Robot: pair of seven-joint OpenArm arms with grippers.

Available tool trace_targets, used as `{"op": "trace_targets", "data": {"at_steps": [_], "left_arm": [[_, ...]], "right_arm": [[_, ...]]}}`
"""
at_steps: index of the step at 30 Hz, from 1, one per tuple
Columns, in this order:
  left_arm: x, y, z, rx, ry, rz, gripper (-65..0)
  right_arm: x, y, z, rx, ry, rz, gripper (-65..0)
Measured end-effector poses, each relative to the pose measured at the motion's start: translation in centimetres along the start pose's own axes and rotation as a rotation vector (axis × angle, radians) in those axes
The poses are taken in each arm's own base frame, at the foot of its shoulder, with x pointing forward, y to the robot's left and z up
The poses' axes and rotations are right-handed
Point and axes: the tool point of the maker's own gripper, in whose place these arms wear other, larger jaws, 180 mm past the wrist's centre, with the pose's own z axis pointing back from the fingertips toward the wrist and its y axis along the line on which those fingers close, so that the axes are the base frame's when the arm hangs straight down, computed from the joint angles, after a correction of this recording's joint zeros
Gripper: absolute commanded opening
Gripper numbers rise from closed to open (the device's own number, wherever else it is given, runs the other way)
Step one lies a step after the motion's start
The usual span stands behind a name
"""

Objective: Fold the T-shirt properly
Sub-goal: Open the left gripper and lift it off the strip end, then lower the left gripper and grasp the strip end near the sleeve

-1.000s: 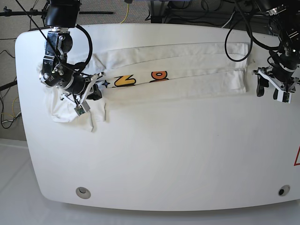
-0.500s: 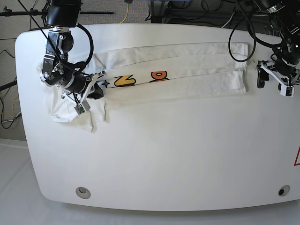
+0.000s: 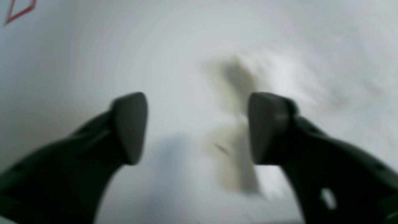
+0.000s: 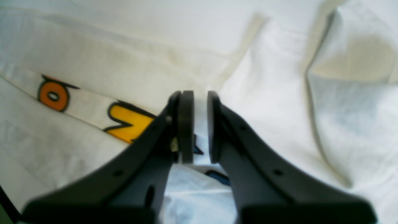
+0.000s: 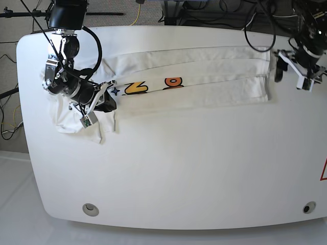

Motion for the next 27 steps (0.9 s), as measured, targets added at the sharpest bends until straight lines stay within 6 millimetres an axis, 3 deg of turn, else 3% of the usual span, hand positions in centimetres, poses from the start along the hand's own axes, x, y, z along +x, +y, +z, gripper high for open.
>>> {"op": "trace_targets", "data": {"at_steps": [3,6,12,16,20,24,27], "left_arm": [[-1.4,-0.9,0.1,-0.021,0.031,0.021,-33.6],[-0.8,-1.2,0.0,-0.049,-0.009,0.055,-31.8],[-1.9,-1.7,-0.5,-0.072,0.03,0.105,-19.2],[-3.2,-2.0,-0.9,-0.076,0.101,0.128,-15.0],[-2.6,-1.7,-1.7,-0.053,0.127,0.121,-16.5],[-0.4,-1.6,-2.4,-0.047,0.07,0.114,-18.5],[-0.5,-1.1,-2.5,-0.012,0.092,0.087,-25.6]], "right_arm": [[-0.2,0.5,-0.3,0.01,0.015,0.016,-54.7],[-0.6,1.1,-0.8,0.019,0.039,0.038,-52.1],[-1.0,3.2,-2.2,0.05,0.055,0.055,-51.4],[-0.9,3.7,-2.4,0.062,0.045,0.048,-52.7],[-0.6,2.2,-1.7,0.021,0.017,0.016,-53.5],[-0.8,0.8,-1.1,-0.021,0.024,0.008,-53.6],[-0.6,0.4,-0.9,-0.029,0.006,0.005,-52.9]]}}
